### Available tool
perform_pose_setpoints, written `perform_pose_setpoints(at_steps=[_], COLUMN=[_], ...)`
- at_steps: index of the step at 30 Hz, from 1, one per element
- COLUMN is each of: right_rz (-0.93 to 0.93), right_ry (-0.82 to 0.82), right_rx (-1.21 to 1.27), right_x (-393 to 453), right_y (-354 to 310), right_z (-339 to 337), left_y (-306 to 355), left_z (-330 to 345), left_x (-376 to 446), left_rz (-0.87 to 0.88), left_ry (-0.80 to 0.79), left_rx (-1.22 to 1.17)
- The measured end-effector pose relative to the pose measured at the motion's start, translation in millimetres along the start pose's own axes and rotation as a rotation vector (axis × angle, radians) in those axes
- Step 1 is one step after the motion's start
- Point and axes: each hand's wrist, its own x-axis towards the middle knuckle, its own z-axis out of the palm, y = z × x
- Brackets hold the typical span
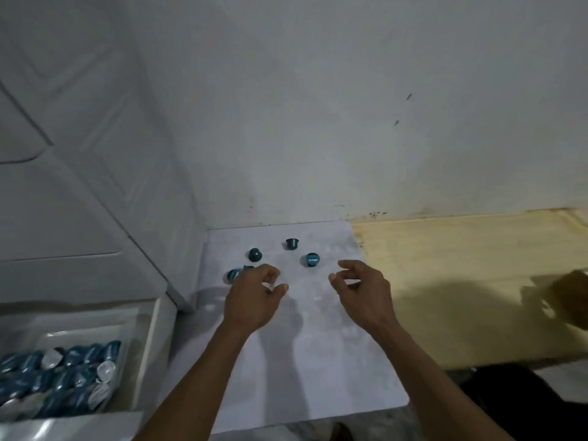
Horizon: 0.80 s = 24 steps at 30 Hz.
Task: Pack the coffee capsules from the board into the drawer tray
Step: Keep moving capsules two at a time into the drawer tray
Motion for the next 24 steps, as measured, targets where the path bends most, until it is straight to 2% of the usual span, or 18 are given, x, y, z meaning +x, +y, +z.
perform_pose_setpoints(at_steps=[6,12,19,24], right_rz=[0.016,-0.019,-0.161,-0.290], right_ry=[-0.110,-0.138,-0.159,-0.004], right_rx=[-0.075,-0.141,-0.284,-0.349], right_x=[74,116,144,151], right_y=[36,75,117,136], right_z=[11,65,109,127], left_y=[-12,-48,-74,-85], left_z=[43,86,130,139], left_x=[39,74,87,96], left_rz=[-0.230,-0.344,-0.314,-0.221], left_ry=[0.137,0.176,0.278,0.348], left_rx=[0.045,0.098,0.150,0.180])
